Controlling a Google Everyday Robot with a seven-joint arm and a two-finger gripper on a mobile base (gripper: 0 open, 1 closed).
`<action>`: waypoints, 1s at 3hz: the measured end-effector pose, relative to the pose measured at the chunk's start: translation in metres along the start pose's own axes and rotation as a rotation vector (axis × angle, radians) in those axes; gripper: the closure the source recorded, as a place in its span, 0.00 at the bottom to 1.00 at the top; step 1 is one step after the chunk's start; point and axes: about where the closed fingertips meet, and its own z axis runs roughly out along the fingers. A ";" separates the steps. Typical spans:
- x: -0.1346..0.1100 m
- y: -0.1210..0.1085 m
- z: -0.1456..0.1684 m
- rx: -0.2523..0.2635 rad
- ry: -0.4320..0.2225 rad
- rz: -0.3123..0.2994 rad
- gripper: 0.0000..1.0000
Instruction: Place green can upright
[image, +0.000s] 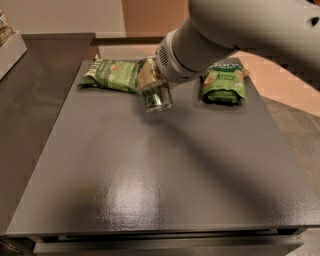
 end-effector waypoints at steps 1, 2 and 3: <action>-0.005 0.007 -0.004 -0.092 -0.125 -0.025 1.00; -0.013 0.008 -0.008 -0.168 -0.239 -0.018 1.00; -0.017 0.013 -0.013 -0.256 -0.316 -0.002 1.00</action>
Offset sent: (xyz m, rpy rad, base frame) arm -0.0076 0.0159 0.0348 0.3073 -0.3788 0.2658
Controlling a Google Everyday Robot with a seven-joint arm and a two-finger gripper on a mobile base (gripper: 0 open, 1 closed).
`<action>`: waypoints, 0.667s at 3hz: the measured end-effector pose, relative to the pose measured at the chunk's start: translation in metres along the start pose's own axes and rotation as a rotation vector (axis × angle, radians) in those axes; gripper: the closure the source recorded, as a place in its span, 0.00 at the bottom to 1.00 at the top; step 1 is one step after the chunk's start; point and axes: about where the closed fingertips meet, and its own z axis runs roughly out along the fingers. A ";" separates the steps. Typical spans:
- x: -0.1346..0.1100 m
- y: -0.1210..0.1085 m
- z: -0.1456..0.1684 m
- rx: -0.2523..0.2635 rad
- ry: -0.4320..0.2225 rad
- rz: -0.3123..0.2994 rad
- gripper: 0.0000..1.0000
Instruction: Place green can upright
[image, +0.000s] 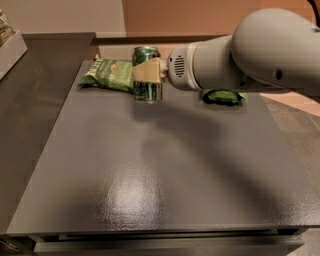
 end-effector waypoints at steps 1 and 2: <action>-0.002 0.010 -0.005 -0.035 -0.021 -0.027 1.00; -0.002 0.010 -0.004 -0.035 -0.020 -0.030 1.00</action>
Offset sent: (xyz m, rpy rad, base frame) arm -0.0077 0.0033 0.0070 0.0191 -0.0298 0.0308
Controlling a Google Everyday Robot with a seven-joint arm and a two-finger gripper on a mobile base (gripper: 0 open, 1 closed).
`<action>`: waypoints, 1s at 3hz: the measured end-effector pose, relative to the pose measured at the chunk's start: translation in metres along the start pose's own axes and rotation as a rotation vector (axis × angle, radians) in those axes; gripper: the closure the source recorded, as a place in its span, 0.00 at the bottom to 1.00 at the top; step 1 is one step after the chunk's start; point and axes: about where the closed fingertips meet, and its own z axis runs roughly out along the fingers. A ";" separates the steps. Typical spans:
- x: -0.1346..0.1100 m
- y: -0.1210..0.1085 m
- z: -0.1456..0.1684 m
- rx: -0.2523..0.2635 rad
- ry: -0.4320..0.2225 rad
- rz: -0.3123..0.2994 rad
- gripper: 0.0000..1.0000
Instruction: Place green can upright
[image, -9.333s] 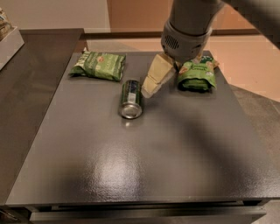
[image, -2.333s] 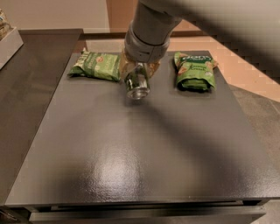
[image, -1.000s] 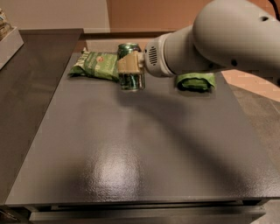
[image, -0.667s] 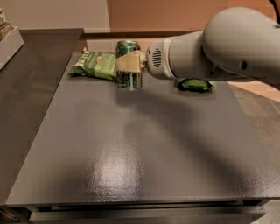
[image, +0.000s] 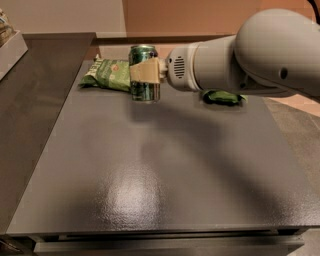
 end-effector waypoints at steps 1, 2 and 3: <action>-0.003 0.005 -0.003 -0.023 -0.009 -0.049 1.00; -0.003 0.010 -0.008 -0.077 -0.026 -0.122 1.00; 0.000 0.013 -0.012 -0.141 -0.039 -0.226 1.00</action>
Offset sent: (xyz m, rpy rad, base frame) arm -0.0154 -0.0056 0.0107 -0.0517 -0.2320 0.2272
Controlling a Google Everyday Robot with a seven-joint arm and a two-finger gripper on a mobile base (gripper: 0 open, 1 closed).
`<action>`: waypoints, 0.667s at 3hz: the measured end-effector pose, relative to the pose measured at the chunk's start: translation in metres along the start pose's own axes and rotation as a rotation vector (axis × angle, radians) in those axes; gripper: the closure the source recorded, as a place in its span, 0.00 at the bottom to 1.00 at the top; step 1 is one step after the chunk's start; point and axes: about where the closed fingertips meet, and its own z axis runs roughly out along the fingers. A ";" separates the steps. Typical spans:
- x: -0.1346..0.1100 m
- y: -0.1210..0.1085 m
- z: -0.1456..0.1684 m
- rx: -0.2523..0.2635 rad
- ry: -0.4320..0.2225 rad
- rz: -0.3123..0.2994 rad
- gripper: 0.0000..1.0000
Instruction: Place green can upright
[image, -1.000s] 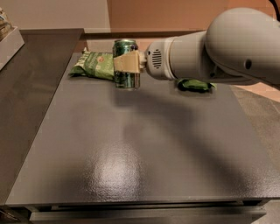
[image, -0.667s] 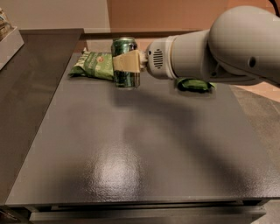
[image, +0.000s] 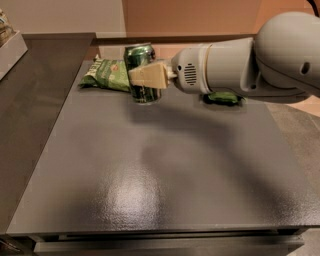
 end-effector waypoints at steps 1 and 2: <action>0.008 0.005 -0.003 -0.088 -0.017 -0.101 1.00; 0.018 0.006 -0.005 -0.138 -0.040 -0.175 1.00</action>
Offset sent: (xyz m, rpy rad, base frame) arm -0.0184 -0.0139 -0.0276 -0.0032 -0.2149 0.2503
